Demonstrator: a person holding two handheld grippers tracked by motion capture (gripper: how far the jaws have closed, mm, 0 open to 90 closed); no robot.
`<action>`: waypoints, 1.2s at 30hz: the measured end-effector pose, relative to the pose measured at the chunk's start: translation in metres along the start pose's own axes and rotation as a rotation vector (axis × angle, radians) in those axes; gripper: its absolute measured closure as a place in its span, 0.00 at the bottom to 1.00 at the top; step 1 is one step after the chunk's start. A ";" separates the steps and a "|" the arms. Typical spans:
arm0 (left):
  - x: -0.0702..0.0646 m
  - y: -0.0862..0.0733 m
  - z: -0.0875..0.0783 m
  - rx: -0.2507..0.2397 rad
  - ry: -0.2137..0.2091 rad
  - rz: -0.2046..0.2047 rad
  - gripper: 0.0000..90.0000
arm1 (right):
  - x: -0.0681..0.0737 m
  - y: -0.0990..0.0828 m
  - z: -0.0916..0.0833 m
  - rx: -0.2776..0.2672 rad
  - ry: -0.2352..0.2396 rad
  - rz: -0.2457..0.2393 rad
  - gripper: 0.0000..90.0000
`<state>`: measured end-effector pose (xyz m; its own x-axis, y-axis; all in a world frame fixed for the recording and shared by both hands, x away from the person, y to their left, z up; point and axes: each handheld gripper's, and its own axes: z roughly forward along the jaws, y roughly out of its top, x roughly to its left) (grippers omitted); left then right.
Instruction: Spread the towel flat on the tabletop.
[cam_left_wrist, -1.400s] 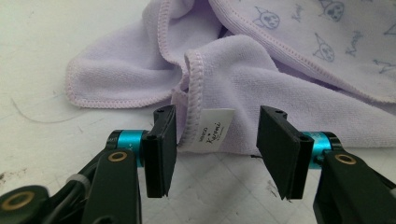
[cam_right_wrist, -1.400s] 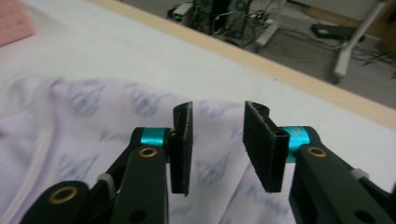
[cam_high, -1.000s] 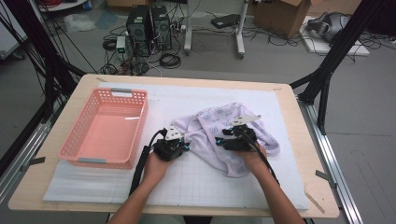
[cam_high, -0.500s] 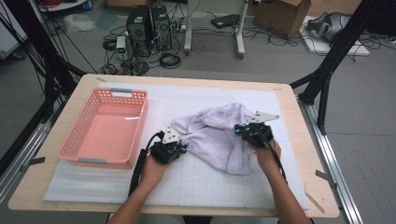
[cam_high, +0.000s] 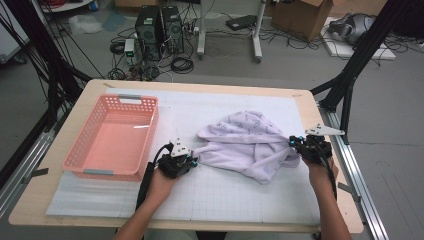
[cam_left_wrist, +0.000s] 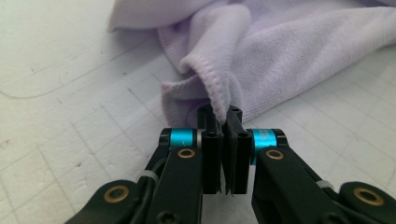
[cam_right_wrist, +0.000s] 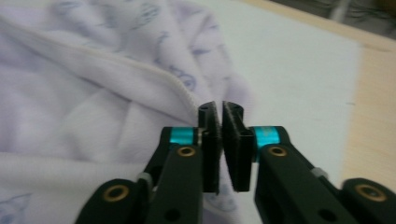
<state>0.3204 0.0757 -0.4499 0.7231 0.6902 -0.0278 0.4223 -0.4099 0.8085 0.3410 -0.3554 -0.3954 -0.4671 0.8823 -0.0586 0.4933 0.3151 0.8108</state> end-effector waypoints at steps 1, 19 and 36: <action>0.000 0.000 0.000 0.002 -0.006 0.007 0.95 | 0.002 0.000 0.001 0.001 0.030 -0.011 0.87; -0.001 0.008 0.011 -0.015 -0.009 -0.013 0.57 | 0.057 0.063 0.100 0.181 0.150 -0.237 0.48; 0.000 0.001 0.001 0.010 -0.053 -0.008 0.89 | 0.070 0.114 0.131 0.122 0.176 -0.224 0.67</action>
<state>0.3218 0.0745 -0.4494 0.7473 0.6612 -0.0659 0.4337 -0.4102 0.8023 0.4607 -0.2115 -0.3836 -0.6888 0.7155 -0.1170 0.4437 0.5437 0.7124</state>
